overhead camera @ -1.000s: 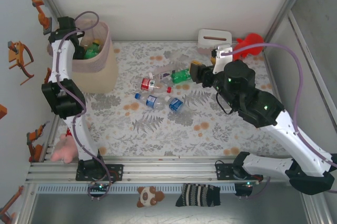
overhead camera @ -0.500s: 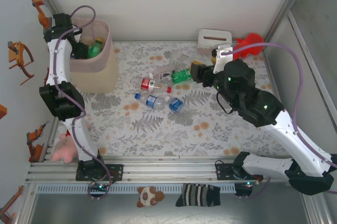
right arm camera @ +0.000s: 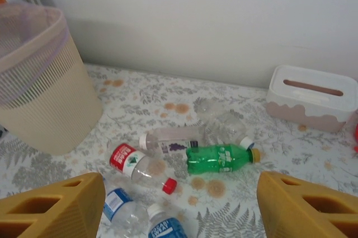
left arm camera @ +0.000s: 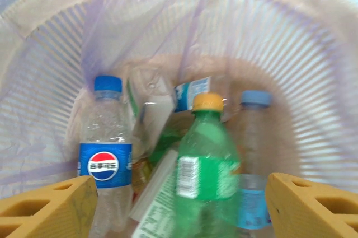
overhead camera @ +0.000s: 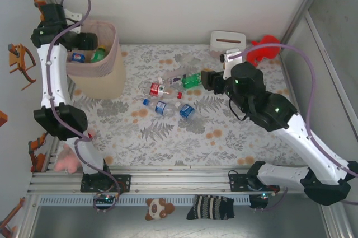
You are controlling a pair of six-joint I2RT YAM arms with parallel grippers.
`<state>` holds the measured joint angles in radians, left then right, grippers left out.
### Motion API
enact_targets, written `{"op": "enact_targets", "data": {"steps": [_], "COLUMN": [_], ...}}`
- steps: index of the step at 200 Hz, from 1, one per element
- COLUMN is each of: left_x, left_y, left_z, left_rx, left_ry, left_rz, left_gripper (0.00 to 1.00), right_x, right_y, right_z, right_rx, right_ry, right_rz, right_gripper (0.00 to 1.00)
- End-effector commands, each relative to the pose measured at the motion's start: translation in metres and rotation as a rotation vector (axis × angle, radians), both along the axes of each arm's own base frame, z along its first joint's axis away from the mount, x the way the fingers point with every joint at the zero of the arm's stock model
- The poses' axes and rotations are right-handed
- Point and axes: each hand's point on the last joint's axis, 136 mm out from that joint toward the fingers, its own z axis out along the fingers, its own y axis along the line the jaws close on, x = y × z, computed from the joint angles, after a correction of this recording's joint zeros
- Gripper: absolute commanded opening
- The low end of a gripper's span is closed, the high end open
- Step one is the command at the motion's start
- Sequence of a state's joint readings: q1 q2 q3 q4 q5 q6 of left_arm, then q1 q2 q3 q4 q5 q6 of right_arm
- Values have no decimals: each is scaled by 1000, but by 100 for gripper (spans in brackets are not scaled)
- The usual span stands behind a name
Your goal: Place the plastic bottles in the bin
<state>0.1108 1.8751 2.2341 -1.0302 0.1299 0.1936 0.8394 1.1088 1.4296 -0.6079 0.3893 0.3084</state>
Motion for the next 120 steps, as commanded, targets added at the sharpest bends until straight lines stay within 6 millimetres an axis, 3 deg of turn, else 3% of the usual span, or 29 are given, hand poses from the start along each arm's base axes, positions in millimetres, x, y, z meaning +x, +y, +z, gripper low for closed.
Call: {"op": "enact_targets", "data": {"steps": [1, 61, 120], "left_x": [-23, -70, -113], "left_y": [-36, -100, -153], "left_z": [23, 44, 40], "left_rx": [-157, -364, -658], "left_ry": [-26, -91, -135], "left_rz": [-75, -202, -320], "left_gripper": [78, 77, 78], "right_x": [3, 11, 13], "right_y": [1, 27, 52], "right_z": [-11, -65, -129], "right_rx": [-69, -202, -306], "right_ry": [38, 214, 395], "right_rz": [12, 95, 180], "right_gripper": [71, 70, 68]}}
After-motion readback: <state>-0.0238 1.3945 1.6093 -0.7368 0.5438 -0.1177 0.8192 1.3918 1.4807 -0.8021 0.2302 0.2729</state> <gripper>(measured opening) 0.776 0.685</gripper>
